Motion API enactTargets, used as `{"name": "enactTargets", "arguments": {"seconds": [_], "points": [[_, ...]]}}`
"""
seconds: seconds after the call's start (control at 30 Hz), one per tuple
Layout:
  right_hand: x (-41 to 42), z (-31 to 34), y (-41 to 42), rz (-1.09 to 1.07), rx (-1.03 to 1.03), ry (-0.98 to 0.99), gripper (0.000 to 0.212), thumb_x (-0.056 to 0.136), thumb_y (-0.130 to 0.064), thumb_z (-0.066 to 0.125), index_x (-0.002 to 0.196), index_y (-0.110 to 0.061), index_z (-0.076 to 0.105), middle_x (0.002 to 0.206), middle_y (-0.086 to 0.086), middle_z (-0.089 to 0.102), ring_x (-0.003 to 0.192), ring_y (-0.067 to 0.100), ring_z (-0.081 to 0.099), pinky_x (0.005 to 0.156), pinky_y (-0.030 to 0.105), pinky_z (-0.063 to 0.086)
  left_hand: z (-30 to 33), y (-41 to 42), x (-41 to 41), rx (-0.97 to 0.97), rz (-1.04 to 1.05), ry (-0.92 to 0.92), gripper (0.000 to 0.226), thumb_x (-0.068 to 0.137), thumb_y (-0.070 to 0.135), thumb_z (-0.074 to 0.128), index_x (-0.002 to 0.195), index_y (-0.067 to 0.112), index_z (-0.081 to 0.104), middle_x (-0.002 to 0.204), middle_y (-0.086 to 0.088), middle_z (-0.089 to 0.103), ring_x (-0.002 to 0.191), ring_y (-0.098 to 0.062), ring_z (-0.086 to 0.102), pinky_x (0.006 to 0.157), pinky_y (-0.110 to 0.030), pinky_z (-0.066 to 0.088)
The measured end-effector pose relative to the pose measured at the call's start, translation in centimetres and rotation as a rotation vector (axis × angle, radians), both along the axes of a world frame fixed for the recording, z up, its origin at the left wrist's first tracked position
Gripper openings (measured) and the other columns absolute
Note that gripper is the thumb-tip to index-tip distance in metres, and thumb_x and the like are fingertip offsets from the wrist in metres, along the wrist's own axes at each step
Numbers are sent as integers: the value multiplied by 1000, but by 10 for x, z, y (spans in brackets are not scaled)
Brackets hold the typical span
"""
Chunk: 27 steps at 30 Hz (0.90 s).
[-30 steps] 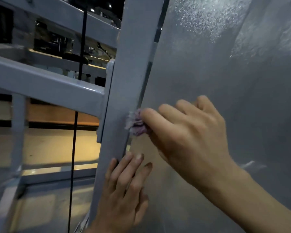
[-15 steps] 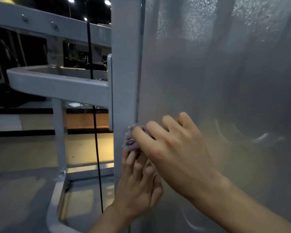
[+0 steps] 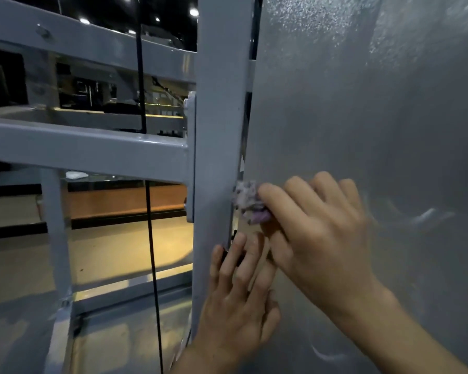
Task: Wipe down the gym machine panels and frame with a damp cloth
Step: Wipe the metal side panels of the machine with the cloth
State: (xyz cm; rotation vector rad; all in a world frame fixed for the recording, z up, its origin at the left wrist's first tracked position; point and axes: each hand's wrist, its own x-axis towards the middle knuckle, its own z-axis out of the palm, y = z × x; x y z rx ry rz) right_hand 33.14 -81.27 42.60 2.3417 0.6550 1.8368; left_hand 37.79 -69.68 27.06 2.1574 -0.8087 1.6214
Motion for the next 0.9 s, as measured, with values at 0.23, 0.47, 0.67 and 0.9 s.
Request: {"name": "enactTargets", "arguments": {"seconds": [0.23, 0.47, 0.67, 0.9], "points": [[2, 14, 5, -154, 9, -47, 15, 98, -18, 56, 95, -12, 70, 72, 3, 60, 62, 31, 47, 59, 43, 33, -4, 2, 5, 19, -15, -65, 83, 81, 33, 58, 157, 13, 31, 165, -10, 23, 158, -29, 16, 129, -52, 10], [-8, -18, 30, -259, -43, 98, 22, 86, -15, 57, 108, -15, 58, 73, 3, 58, 62, 31, 47, 57, 43, 35, -5, 7, 7, 1, -111, -53, 75, 78, 29, 60, 148, 8, 43, 150, -10, 41, 154, -29, 21, 130, -48, 9], [-10, -3, 45, -295, 269, 51, 12, 82, -17, 54, 94, -19, 56, 69, -2, 54, 63, 26, 47, 59, 41, 33, 1, 16, 3, 8, -184, 0, 73, 83, 21, 55, 154, 9, 41, 161, -8, 35, 158, -25, 17, 131, -45, 8], [-20, -8, 38, -387, 404, 85, 27, 77, -13, 59, 93, -29, 44, 67, -6, 57, 65, 18, 44, 58, 33, 24, 4, 18, 0, -19, -235, 42, 70, 88, 18, 51, 157, 11, 41, 165, -6, 33, 156, -24, 21, 131, -44, 7]]}}
